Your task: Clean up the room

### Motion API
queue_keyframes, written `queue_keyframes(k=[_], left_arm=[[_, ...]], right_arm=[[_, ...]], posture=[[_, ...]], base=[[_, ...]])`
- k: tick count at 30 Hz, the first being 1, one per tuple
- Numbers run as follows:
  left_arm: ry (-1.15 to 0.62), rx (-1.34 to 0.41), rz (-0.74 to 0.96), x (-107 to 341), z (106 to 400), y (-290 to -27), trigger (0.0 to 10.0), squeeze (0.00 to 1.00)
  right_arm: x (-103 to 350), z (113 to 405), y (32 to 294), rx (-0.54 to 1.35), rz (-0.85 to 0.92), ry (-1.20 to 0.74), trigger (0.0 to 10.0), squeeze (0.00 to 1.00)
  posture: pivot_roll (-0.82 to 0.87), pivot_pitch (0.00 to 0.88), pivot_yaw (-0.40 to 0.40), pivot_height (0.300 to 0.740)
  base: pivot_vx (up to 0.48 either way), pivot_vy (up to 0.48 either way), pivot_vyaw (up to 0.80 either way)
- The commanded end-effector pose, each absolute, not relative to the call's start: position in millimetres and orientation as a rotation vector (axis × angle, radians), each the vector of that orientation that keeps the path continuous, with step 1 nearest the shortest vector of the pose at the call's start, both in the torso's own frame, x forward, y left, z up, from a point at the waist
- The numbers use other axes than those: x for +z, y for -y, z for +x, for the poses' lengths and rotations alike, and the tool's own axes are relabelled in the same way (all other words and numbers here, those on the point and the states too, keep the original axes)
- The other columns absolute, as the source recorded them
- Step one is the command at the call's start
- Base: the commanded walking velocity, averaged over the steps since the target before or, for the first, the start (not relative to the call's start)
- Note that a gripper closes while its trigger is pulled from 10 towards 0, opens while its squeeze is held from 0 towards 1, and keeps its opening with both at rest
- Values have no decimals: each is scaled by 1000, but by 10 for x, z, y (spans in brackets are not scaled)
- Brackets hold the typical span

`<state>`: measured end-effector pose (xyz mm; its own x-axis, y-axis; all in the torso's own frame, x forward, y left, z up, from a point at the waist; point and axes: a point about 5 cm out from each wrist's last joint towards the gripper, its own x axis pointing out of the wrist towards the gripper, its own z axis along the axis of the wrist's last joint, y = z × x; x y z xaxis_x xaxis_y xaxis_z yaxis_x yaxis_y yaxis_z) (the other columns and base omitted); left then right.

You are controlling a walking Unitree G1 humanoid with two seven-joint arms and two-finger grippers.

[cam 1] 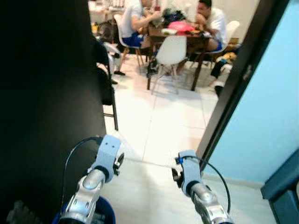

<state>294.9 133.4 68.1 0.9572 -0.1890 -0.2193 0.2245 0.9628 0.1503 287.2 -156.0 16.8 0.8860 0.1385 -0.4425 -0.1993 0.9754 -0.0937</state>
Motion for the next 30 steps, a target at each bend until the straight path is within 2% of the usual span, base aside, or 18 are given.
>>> queue_keyframes(k=[1,14,26,30], left_arm=[[-222,-171,137,627,2924,-1370,10000,0],[-211,-94,95,608,2926,-1413,10000,0],[-189,-66,36,658,2953,-1405,10000,0],[-185,-70,32,669,2965,-1383,10000,0]], right_arm=[[186,2885,1531,196,-142,-453,10000,0],[229,2911,1510,242,-181,-452,10000,0],[261,2916,1467,283,-193,-431,10000,0],[267,2919,1459,284,-195,-429,10000,0]], posture=[[8,0,-59,740],[0,0,-77,740],[1,0,-84,740],[-1,0,-85,740]], base=[[0,0,-800],[0,0,-800],[0,0,0],[0,-378,0]])
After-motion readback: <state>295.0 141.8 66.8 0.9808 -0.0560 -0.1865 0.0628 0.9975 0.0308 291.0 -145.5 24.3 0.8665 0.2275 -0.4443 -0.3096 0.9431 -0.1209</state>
